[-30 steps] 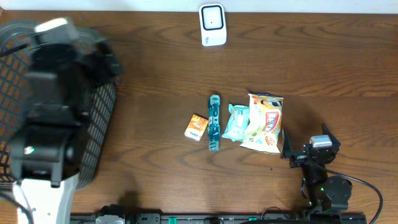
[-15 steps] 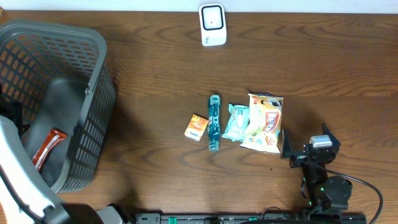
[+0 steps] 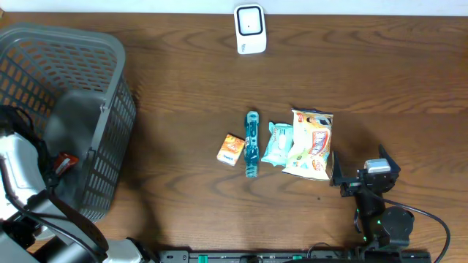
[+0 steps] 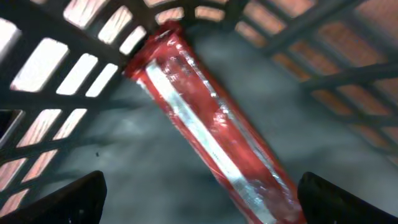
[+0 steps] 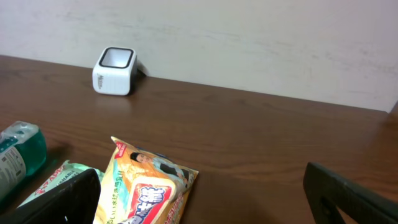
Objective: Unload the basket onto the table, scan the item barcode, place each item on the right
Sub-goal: 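Reach the left gripper into the basket and grasp the red snack bar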
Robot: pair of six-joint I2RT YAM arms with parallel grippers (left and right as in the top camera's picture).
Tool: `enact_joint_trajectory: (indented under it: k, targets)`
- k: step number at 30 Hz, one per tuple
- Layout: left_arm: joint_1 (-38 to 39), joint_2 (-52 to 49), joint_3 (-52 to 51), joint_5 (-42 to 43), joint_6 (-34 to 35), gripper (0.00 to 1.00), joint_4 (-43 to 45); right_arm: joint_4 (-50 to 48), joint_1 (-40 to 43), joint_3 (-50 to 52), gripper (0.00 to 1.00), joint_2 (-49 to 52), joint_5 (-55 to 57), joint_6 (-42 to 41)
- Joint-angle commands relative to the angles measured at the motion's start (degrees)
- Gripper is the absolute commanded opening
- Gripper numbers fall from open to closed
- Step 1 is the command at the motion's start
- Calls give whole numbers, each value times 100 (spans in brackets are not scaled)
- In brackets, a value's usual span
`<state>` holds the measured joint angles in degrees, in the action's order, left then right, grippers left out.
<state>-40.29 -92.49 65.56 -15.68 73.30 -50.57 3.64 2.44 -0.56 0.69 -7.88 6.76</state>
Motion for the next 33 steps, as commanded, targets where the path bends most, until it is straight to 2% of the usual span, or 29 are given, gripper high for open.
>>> enact_joint_trajectory:
  k: [1,15,16,17,18,19,21,27,33]
  targets:
    - [-9,-11,-501,-39,181,98,568,11,-39,15,99,-26,2,61]
    - [-9,-863,-721,2,179,99,1576,11,-39,15,99,-26,4,61]
    - [-9,-953,-721,4,155,82,1528,11,-39,15,99,-26,4,61]
    - [-9,-1005,-721,4,114,50,1462,11,-39,15,99,-26,4,61]
    - [-9,-1032,-721,52,116,23,1353,11,-39,15,99,-26,4,61]
    - [-9,-1032,-721,188,109,8,1279,11,-39,15,99,-26,4,61]
    - [-9,-949,-717,490,81,7,1248,11,-39,15,99,-26,4,61]
    - [-9,-72,-507,1718,-691,7,1255,11,-39,15,99,-26,4,61]
    - [-9,1661,-358,2264,-728,7,1696,11,-39,15,99,-26,4,61]
